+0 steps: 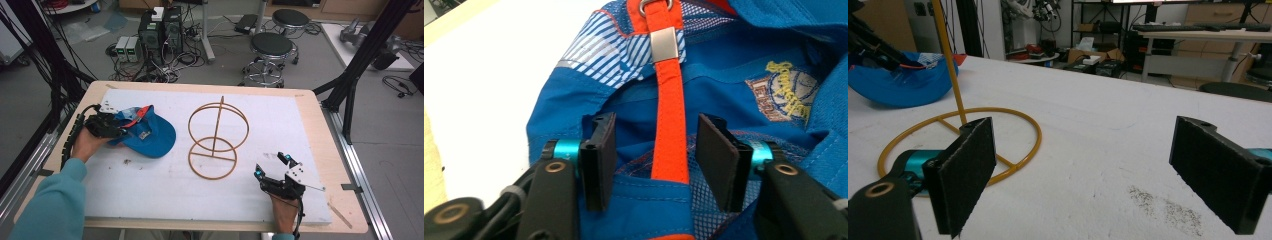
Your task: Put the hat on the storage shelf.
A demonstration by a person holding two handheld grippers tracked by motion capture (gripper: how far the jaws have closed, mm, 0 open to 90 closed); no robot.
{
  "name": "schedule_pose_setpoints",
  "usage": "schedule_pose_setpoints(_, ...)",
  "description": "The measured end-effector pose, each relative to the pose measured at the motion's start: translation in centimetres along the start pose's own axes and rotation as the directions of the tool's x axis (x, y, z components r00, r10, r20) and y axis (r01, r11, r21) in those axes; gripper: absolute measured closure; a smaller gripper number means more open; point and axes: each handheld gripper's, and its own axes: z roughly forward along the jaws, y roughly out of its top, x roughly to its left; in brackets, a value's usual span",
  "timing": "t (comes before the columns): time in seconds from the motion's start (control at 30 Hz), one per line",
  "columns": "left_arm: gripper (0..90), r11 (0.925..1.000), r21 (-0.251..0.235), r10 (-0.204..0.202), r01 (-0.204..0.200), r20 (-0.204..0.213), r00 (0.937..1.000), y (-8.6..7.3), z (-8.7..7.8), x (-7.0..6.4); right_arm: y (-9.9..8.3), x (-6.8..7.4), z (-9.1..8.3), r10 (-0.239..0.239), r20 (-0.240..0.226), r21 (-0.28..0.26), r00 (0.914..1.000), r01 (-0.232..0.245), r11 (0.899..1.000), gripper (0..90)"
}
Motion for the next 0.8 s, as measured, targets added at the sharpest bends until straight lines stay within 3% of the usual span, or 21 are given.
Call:
schedule_pose_setpoints(0.37,76.0,0.9988,0.023,-0.042,0.042,0.000,0.9991,-0.3,0.1,-0.4,0.0,0.0,0.0,-0.003,0.002,0.001,1.0000,0.003,1.000,10.5)
schedule_pose_setpoints(0.5,76.4,0.9979,0.032,-0.056,0.056,0.016,0.9983,-0.2,0.1,-0.6,0.0,0.0,0.0,-0.002,0.002,0.001,1.0000,0.002,1.000,10.5)
schedule_pose_setpoints(0.63,76.8,0.9971,0.013,-0.075,0.075,0.025,0.9969,-0.1,-0.1,-0.7,0.0,0.0,0.0,0.001,0.000,0.000,1.0000,-0.001,1.000,10.5)
schedule_pose_setpoints(0.8,77.1,0.9865,-0.056,-0.150,0.154,0.066,0.9865,0.0,-0.9,-0.2,0.0,0.0,0.0,0.002,0.000,0.000,1.0000,-0.002,1.000,10.5)
